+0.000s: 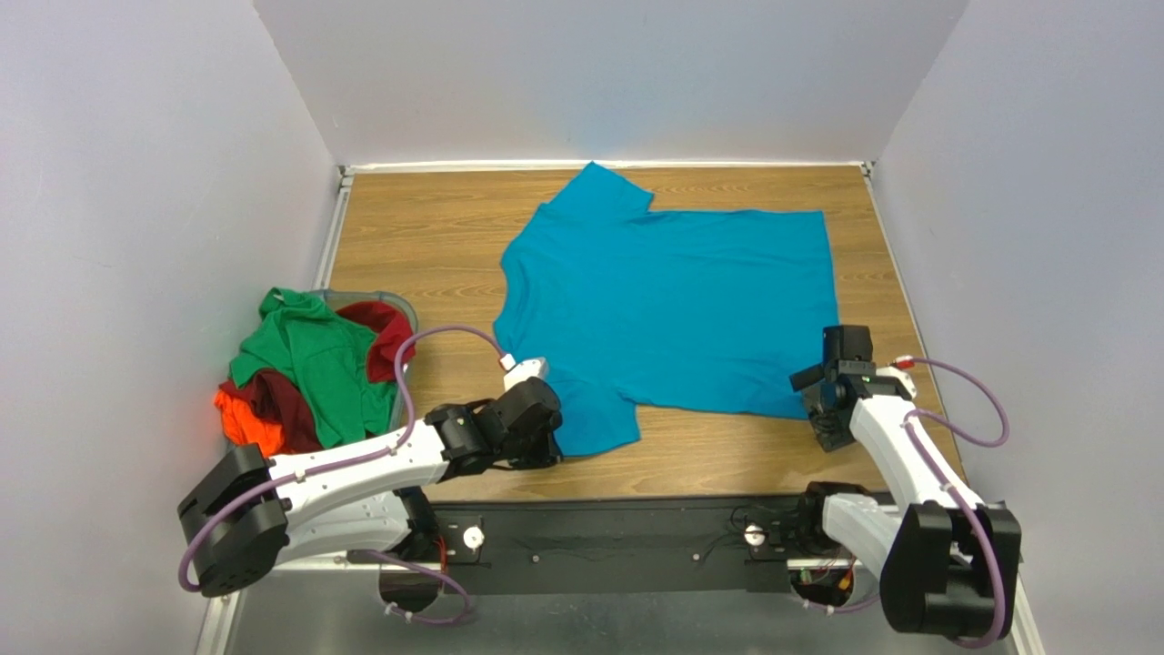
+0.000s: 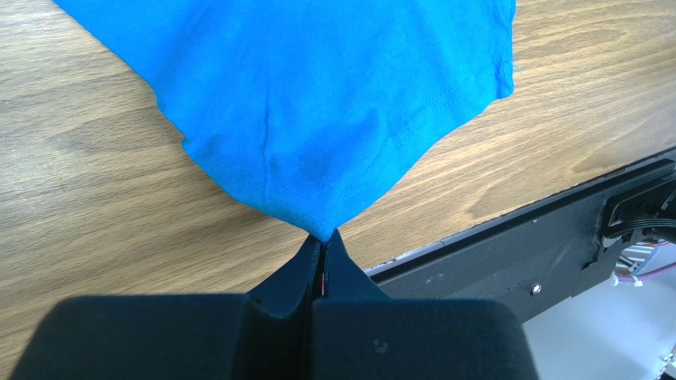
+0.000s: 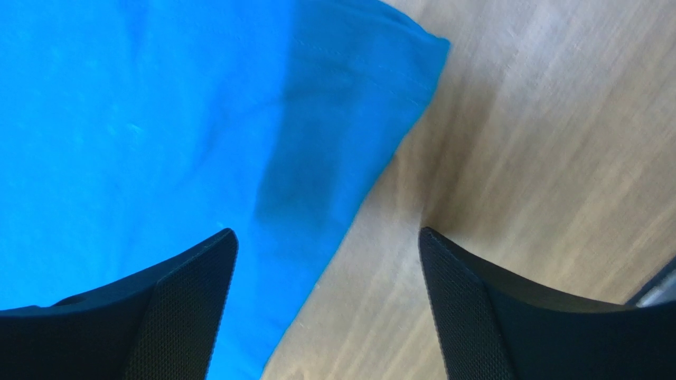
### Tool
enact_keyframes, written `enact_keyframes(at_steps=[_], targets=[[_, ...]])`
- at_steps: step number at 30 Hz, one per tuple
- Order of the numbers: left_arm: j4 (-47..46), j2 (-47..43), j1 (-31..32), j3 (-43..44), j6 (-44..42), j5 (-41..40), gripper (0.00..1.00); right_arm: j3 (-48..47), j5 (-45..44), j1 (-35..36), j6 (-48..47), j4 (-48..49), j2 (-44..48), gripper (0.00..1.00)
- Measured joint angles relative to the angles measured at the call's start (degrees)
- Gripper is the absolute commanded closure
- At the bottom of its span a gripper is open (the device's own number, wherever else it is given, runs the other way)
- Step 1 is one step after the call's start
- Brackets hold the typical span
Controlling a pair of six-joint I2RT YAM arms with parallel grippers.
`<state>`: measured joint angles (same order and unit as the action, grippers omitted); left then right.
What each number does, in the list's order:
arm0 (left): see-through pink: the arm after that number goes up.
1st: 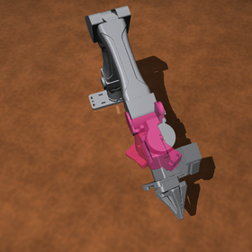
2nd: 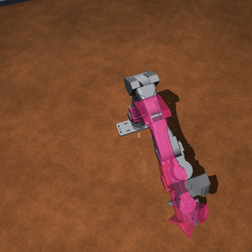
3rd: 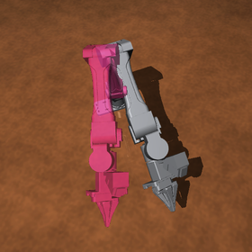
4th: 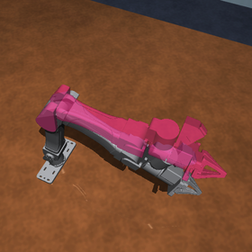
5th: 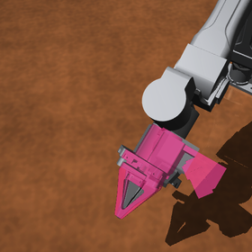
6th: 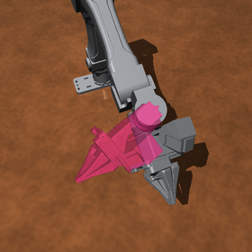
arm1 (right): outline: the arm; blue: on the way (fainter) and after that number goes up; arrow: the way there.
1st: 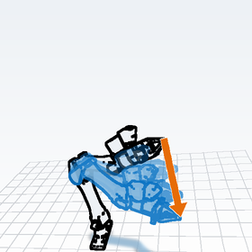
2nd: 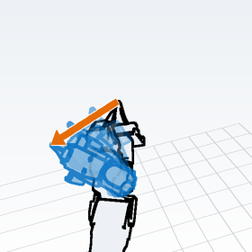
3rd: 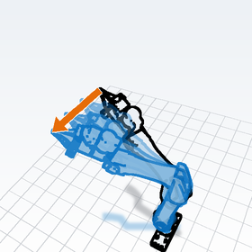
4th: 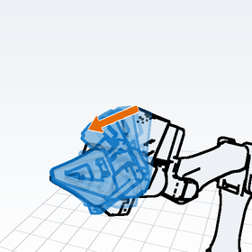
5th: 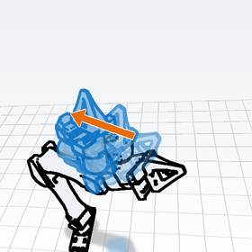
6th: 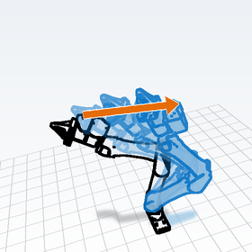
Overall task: Fold and stack the t-shirts
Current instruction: Fold the tshirt
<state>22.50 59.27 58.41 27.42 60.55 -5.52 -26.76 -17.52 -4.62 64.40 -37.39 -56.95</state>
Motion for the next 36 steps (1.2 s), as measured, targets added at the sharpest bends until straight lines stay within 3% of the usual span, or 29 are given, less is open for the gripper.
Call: enact_keyframes(at_steps=[5,9,12,22,28,36], targets=[[0.35,0.00,-0.28,0.11,0.22,-0.02,1.00,-0.39,-1.29,0.00,-1.70,3.45,-2.67,0.29],[0.92,0.17,-0.33,0.68,0.39,-0.15,1.00,-0.37,-1.38,0.00,-2.82,4.92,-3.50,0.50],[1.20,0.70,-0.33,1.68,0.37,-0.33,1.00,-0.15,-1.53,0.00,-3.04,5.29,-3.13,0.57],[1.22,2.05,-0.61,3.76,0.07,-0.96,1.00,0.70,-2.38,0.00,-4.50,6.45,-2.23,0.62],[1.27,2.16,-0.74,3.78,-0.09,-1.46,1.00,0.70,-2.36,0.00,-5.70,7.19,-3.78,0.83],[2.54,2.16,-1.46,6.73,-1.44,-2.08,1.00,0.68,-1.46,0.00,-8.20,7.78,-2.71,0.89]])
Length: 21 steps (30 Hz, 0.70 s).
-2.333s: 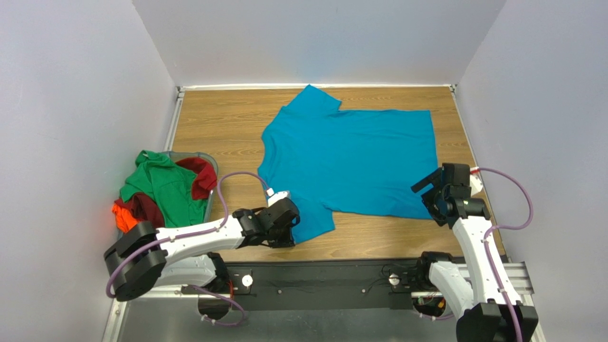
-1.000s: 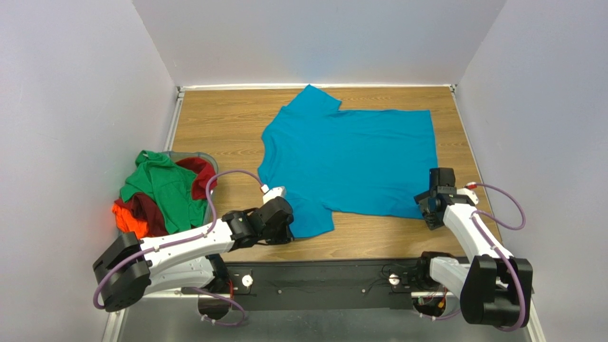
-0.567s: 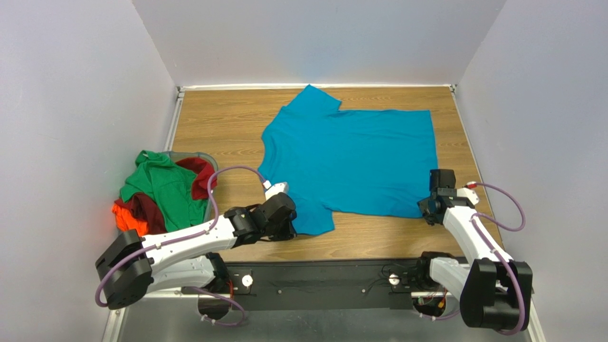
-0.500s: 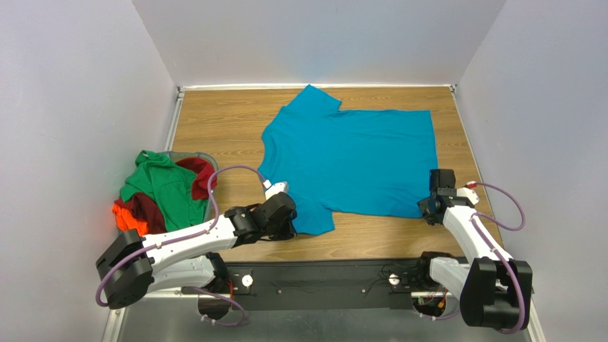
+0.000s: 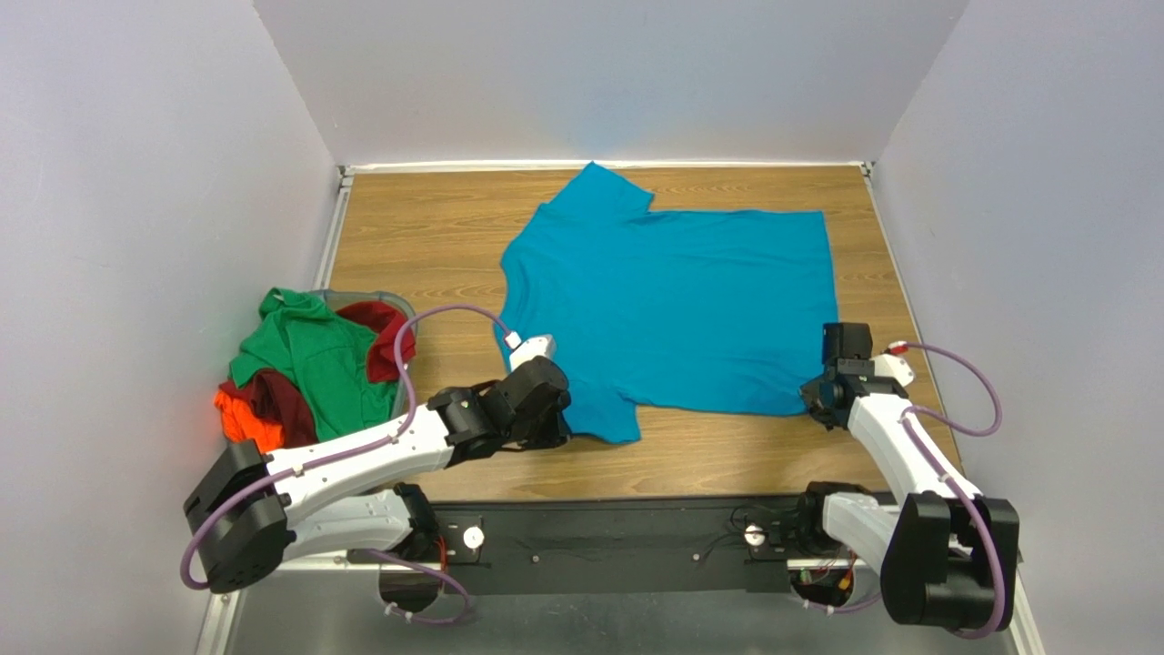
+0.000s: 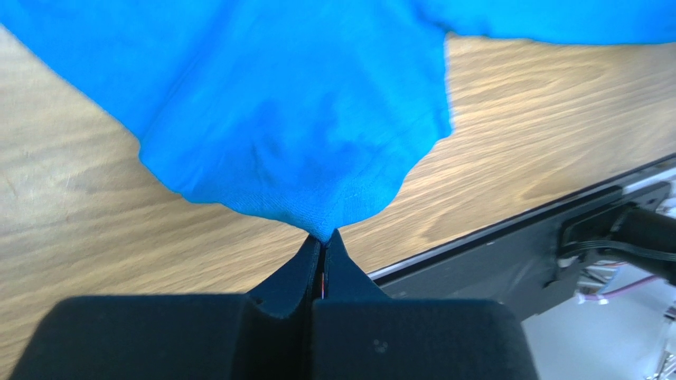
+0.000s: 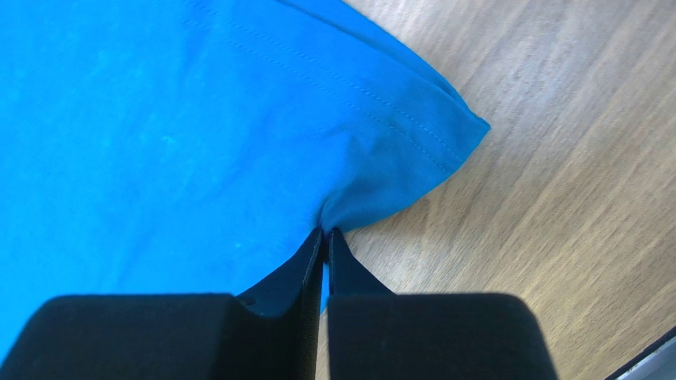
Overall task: Fold and stack the t-shirts
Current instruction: Fold the tshirt
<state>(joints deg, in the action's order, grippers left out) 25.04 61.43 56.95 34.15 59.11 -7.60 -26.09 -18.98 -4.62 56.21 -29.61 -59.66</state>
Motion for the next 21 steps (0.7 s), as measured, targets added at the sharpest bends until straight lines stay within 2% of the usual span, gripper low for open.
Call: enact_keyframes(at_steps=[21], targets=[[0.00,4.92,-9.64,14.05,-11.98,-3.17,1.00,-9.16,4.81,0.00,-7.85,0.15,-2.45,0.90]])
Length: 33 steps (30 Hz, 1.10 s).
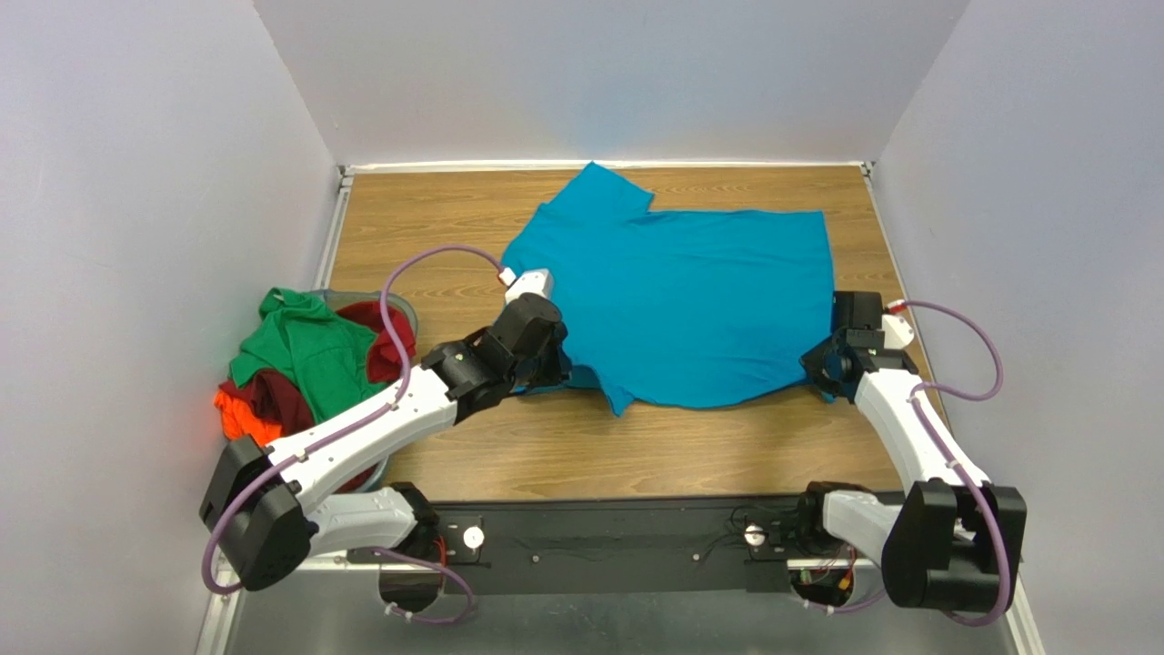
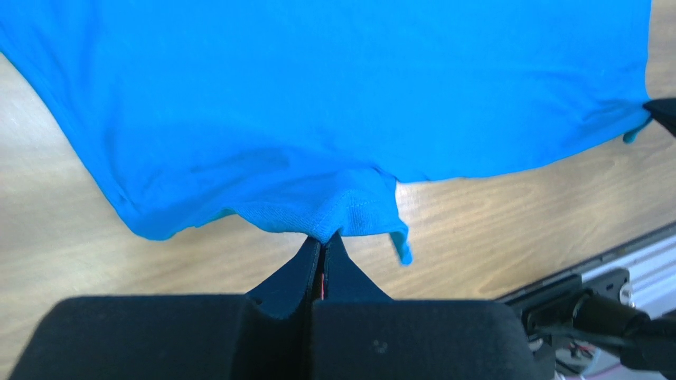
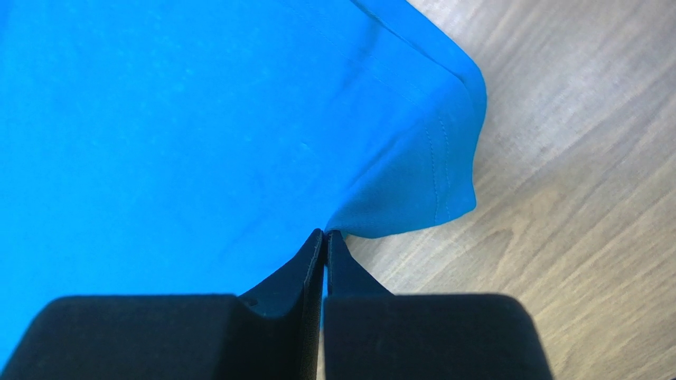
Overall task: Fold and stack the t-shirts
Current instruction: Fold the tshirt
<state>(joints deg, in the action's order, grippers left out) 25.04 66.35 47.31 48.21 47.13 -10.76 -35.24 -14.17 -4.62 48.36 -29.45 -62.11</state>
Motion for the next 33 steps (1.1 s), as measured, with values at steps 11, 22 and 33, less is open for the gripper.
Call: enact_keyframes(at_steps=[11,22,33], targets=[[-2.75,4.63,-5.09,8.02,-6.73,-0.37,1.00,-5.81,0.55,0.00,-2.21,0.09,-4.63,0.90],[-5.16,9.55,-9.44,10.56,-10.58,-0.39,1.00,-10.69,0.50,0.00,-3.48,0.26,-8.61,0.90],[-11.65,13.25,-14.05,13.64,-16.59,-0.76,1.00,-16.31,-0.15,0.00,-4.42,0.50,-14.08,0.90]])
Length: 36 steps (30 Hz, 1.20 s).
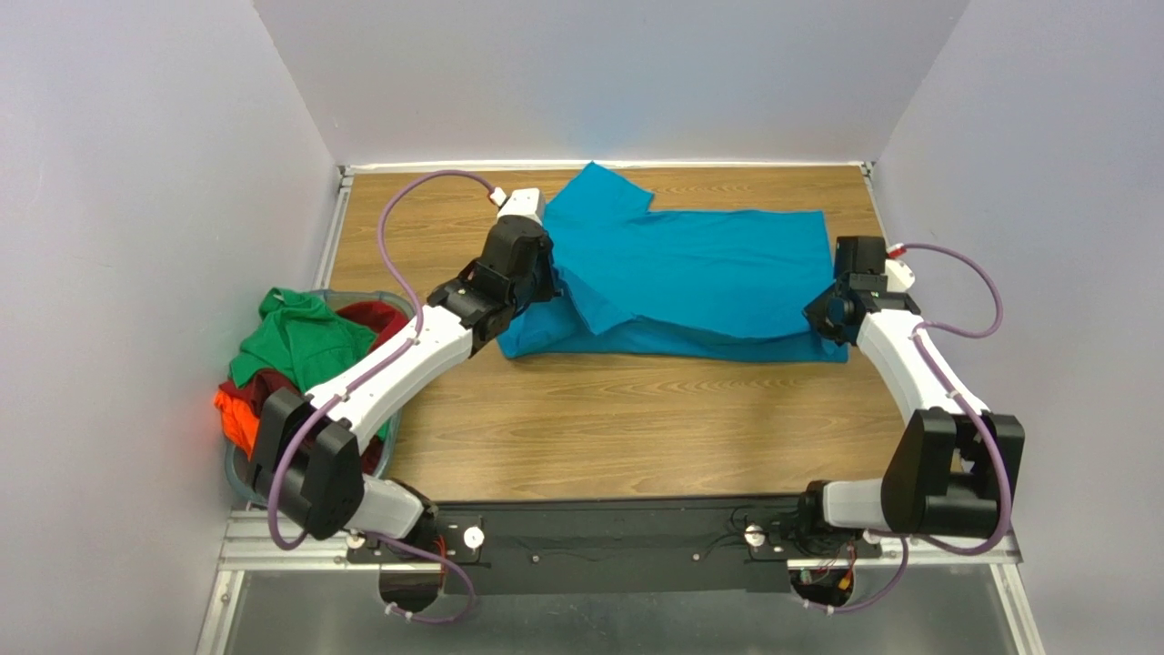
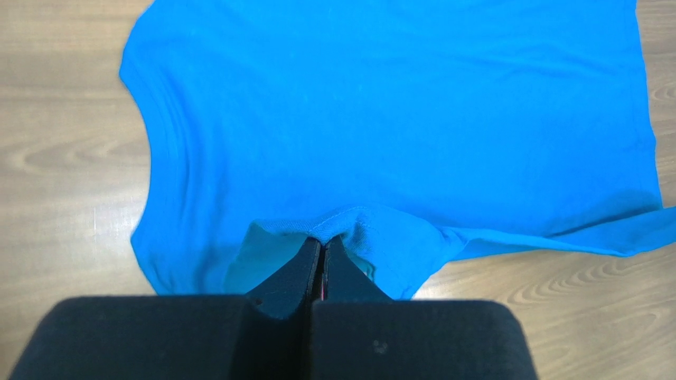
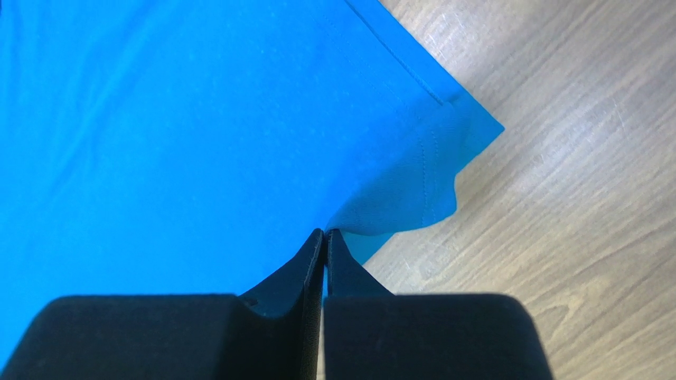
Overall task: Fold and stack the t-shirts
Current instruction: Fold the tshirt
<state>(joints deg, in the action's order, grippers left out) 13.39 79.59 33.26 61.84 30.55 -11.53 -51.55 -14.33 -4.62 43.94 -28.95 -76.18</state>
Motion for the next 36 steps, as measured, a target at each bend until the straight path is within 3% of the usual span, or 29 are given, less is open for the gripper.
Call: enact_keyframes(at_steps=[15,18,20,22,23,25,26,27,28,30,33,36], targets=[[-5.68,19.50,-4.87,14.88,-12.57,4.52,1.00,-6.75,-1.57,0.00,-2.12,0.68,-10.56,0.85],[-5.40,22.95,-6.25,17.62,-13.99,5.31,1.00,-9.60,-2.40,0.00,-3.58,0.87,-14.67,0.80],[-5.33,25.66,-6.82,19.91,-14.78,6.19,1.00,-11.72,-2.86,0.00,-4.63,0.96,-17.92,0.69],[-4.79,28.46,-7.26,22.53,-15.43,6.88,0.84,-13.99,-2.99,0.00,-6.29,0.94,-21.11,0.52],[-4.52,30.12,-7.45,24.02,-15.72,7.15,0.81,-14.80,-3.17,0.00,-6.69,0.94,-22.34,0.50],[-3.76,32.79,-7.78,26.86,-16.57,7.58,0.56,-18.23,-4.79,0.00,-8.81,0.74,-25.99,0.42],[-3.52,34.12,-7.96,28.48,-16.63,7.74,0.02,-19.71,-5.64,0.00,-9.62,0.87,-27.43,0.37],[-3.45,34.91,-8.07,29.31,-16.63,7.78,0.02,-20.48,-5.95,0.00,-9.94,0.85,-28.13,0.30],[-2.10,36.24,-8.20,31.39,-16.85,7.82,0.02,-21.49,-6.08,0.00,-10.86,0.81,-29.00,0.14],[-0.98,37.62,-8.46,33.81,-16.52,7.76,0.02,-22.10,-5.66,0.00,-12.85,0.79,-29.14,0.00],[-0.17,37.42,-9.07,34.23,-15.72,7.72,0.02,-21.42,-3.87,0.00,-14.64,0.74,-27.17,0.00],[-1.14,35.10,-9.29,29.33,-14.14,7.93,0.02,-17.73,-2.60,0.00,-15.82,0.85,-22.38,0.00]])
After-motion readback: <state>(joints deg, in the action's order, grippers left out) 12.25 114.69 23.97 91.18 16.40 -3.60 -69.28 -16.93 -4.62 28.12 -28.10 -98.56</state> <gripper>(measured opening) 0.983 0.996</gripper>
